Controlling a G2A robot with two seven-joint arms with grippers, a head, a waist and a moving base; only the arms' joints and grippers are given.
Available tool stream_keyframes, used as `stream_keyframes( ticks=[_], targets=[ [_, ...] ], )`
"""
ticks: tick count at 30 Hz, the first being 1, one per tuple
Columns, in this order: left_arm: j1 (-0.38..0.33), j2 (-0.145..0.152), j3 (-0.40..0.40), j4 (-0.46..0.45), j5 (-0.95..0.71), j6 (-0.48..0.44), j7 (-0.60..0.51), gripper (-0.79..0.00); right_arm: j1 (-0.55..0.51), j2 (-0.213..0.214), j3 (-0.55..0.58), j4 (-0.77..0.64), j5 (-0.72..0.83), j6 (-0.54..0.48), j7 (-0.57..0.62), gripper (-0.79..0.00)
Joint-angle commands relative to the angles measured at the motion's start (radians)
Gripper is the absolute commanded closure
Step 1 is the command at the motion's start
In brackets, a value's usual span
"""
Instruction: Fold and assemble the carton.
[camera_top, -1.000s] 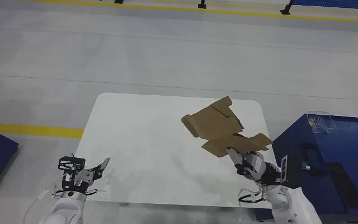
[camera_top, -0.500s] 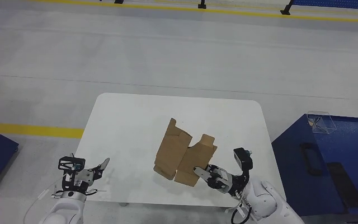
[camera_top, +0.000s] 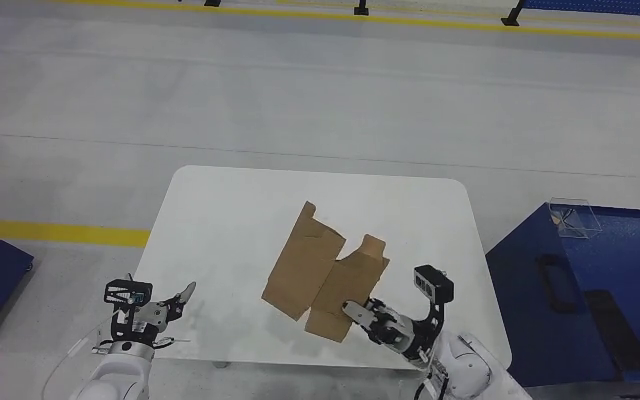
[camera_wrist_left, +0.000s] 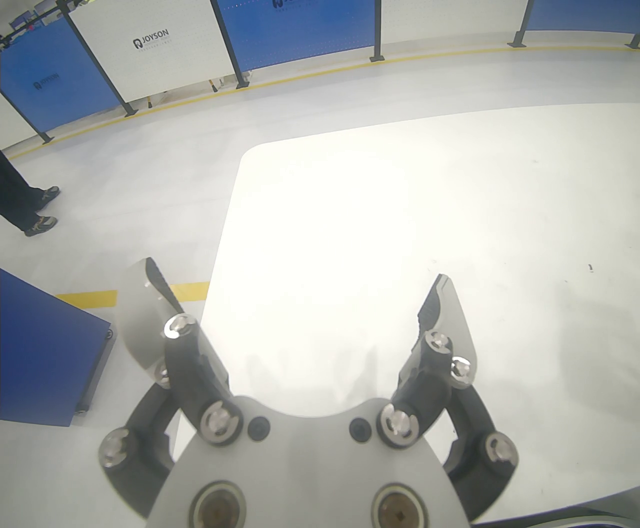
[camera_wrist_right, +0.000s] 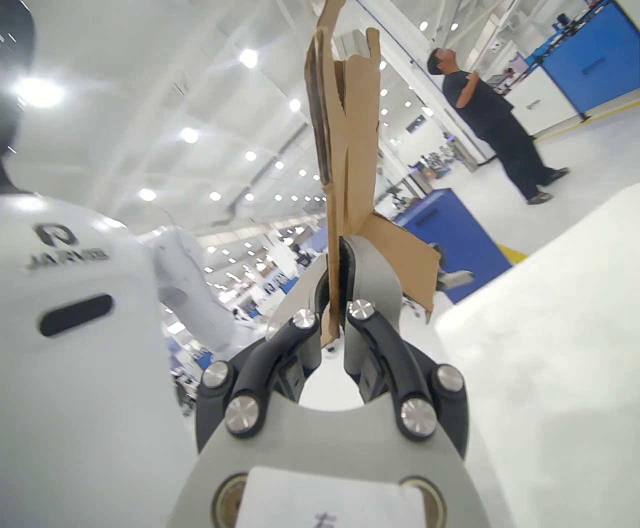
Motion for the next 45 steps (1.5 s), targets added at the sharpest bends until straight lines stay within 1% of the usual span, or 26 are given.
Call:
stream_keyframes(
  ticks=[1,3,5,7,9,13,15,18,21,24,26,28,31,36,39,43,45],
  targets=[
    [0.0,0.0,0.0,0.0,0.0,0.0,0.0,-0.785,0.012,0.017,-0.003,-0.051,0.461,0.117,0.18,0.0],
    [0.0,0.0,0.0,0.0,0.0,0.0,0.0,-0.785,0.018,0.029,0.019,-0.067,0.759,0.248,0.339,0.0],
    [0.0,0.0,0.0,0.0,0.0,0.0,0.0,-0.785,0.019,0.034,0.047,-0.051,1.016,0.405,0.48,0.0],
    [0.0,0.0,0.0,0.0,0.0,0.0,0.0,-0.785,0.022,0.035,0.064,-0.017,1.199,0.576,0.575,0.0],
    [0.0,0.0,0.0,0.0,0.0,0.0,0.0,-0.785,0.031,0.032,0.059,0.019,1.323,0.735,0.624,0.0],
    [0.0,0.0,0.0,0.0,0.0,0.0,0.0,-0.785,0.057,0.018,0.0,0.086,1.491,1.027,0.651,0.0],
    [0.0,0.0,0.0,0.0,0.0,0.0,0.0,-0.785,0.072,0.009,-0.038,0.125,1.578,1.17,0.641,0.0],
    [0.0,0.0,0.0,0.0,0.0,0.0,0.0,-0.785,0.096,-0.009,-0.098,0.196,1.715,1.352,0.607,0.0],
    [0.0,0.0,0.0,0.0,0.0,0.0,0.0,-0.785,0.12,-0.029,-0.155,0.262,1.834,1.481,0.553,0.0],
    [0.0,0.0,0.0,0.0,0.0,0.0,0.0,-0.785,0.146,-0.049,-0.194,0.309,1.897,1.531,0.505,0.0],
    [0.0,0.0,0.0,0.0,0.0,0.0,0.0,-0.785,0.158,-0.06,-0.208,0.317,1.903,1.542,0.507,0.0],
    [0.0,0.0,0.0,0.0,0.0,0.0,0.0,-0.785,0.166,-0.068,-0.208,0.318,1.885,1.528,0.52,0.0],
    [0.0,0.0,0.0,0.0,0.0,0.0,0.0,-0.785,0.173,-0.071,-0.175,0.294,1.75,1.411,0.583,0.0],
    [0.0,0.0,0.0,0.0,0.0,0.0,0.0,-0.785,0.144,-0.06,-0.054,0.224,1.483,1.097,0.736,0.0],
    [0.0,0.0,0.0,0.0,0.0,0.0,0.0,-0.785,0.103,-0.051,0.046,0.173,1.311,0.83,0.791,0.0],
    [0.0,0.0,0.0,0.0,0.0,0.0,0.0,-0.785,0.036,-0.045,0.163,0.123,1.11,0.499,0.793,0.0],
    [0.0,0.0,0.0,0.0,0.0,0.0,0.0,-0.785,0.005,-0.045,0.197,0.112,1.029,0.376,0.778,0.0]
  ],
)
